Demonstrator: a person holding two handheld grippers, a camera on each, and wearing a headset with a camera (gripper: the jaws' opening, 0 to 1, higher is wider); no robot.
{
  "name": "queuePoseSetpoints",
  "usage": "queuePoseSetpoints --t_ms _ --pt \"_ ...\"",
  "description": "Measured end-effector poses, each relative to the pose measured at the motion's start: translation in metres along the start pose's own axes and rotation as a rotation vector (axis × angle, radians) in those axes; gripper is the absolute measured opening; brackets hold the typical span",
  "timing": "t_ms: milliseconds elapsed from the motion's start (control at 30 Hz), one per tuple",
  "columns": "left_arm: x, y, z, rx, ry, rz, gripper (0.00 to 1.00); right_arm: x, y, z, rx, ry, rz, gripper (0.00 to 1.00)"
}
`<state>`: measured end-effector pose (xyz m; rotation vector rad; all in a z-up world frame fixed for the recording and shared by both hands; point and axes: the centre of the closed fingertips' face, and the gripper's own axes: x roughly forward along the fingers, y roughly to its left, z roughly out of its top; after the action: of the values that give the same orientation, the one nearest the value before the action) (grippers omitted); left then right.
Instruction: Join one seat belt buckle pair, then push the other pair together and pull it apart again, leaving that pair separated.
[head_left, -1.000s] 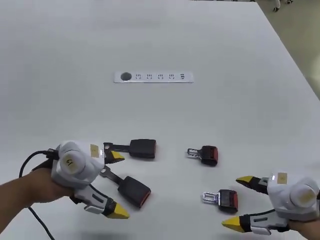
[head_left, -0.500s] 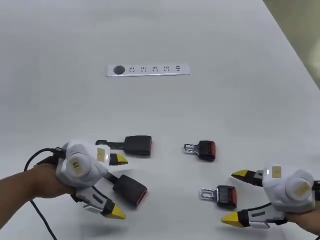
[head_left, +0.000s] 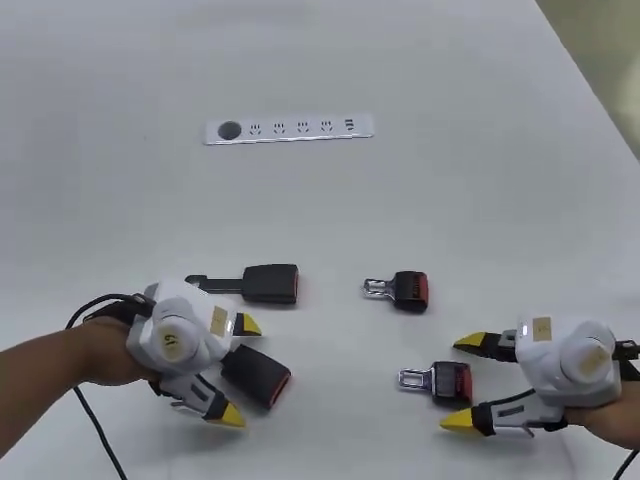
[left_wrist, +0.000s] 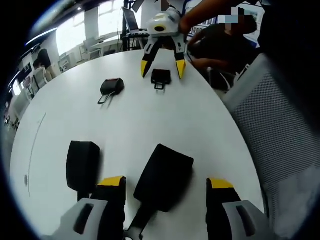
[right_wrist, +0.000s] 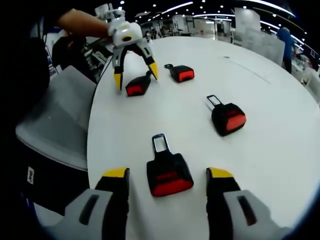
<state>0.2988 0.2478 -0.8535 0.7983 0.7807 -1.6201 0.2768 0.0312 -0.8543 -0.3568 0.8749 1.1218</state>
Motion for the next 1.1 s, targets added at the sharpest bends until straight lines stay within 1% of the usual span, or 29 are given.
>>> queuePoseSetpoints --t_ms 67,167,300,333,367,400,500,567,667,733,800,900,967,1000,1033,1067,1100 --pt "0.0 0.002 -0.001 0.016 0.015 0.005 0.63 0.001 0.0 -0.001 -0.011 0.005 0.004 0.63" --pt "0.0 0.001 -0.003 0.048 0.03 -0.004 0.6 0.002 0.001 0.0 -0.02 0.006 0.012 0.61" --pt "0.002 0.001 -0.005 0.069 0.047 -0.012 0.56 0.001 0.002 -0.001 -0.036 0.012 0.021 0.6" --pt "0.002 0.001 -0.006 0.08 0.054 -0.008 0.54 0.001 0.002 -0.001 -0.039 0.014 0.026 0.6" --pt "0.002 0.004 -0.008 0.103 0.07 0.006 0.52 0.0 0.003 -0.002 -0.041 0.017 0.029 0.59" --pt "0.003 0.003 -0.008 0.109 0.077 0.007 0.51 0.0 0.003 -0.003 -0.043 0.021 0.03 0.58" --pt "0.005 0.003 -0.007 0.116 0.069 0.002 0.48 -0.002 0.003 -0.005 -0.05 0.023 0.032 0.57" --pt "0.005 0.005 -0.007 0.106 0.071 0.008 0.47 -0.002 0.003 -0.005 -0.049 0.024 0.032 0.55" --pt "0.005 0.006 -0.005 0.107 0.066 0.016 0.45 -0.001 0.002 -0.006 -0.073 0.037 0.03 0.55" --pt "0.005 0.01 -0.005 0.059 0.07 0.051 0.42 -0.001 0.002 -0.007 -0.115 0.058 0.024 0.53" --pt "0.005 0.009 -0.004 0.06 0.065 0.057 0.42 -0.001 0.002 -0.008 -0.121 0.068 0.025 0.52" --pt "0.003 0.011 -0.005 0.015 0.058 0.099 0.41 -0.001 -0.001 -0.009 -0.133 0.08 0.016 0.47" --pt "0.001 0.012 -0.008 -0.062 0.067 0.14 0.39 -0.002 -0.001 -0.009 -0.133 0.085 0.014 0.43" --pt "0.001 0.012 -0.008 -0.067 0.066 0.158 0.39 -0.002 -0.002 -0.009 -0.137 0.09 0.011 0.41" --pt "0.0 0.012 -0.009 -0.097 0.071 0.177 0.38 -0.002 -0.003 -0.01 -0.147 0.098 0.006 0.38" --pt "0.0 0.012 -0.01 -0.137 0.071 0.2 0.37 -0.002 -0.003 -0.011 -0.158 0.102 0.01 0.36" --pt "-0.001 0.012 -0.01 -0.15 0.063 0.21 0.37 -0.002 -0.004 -0.01 -0.157 0.102 0.007 0.36"
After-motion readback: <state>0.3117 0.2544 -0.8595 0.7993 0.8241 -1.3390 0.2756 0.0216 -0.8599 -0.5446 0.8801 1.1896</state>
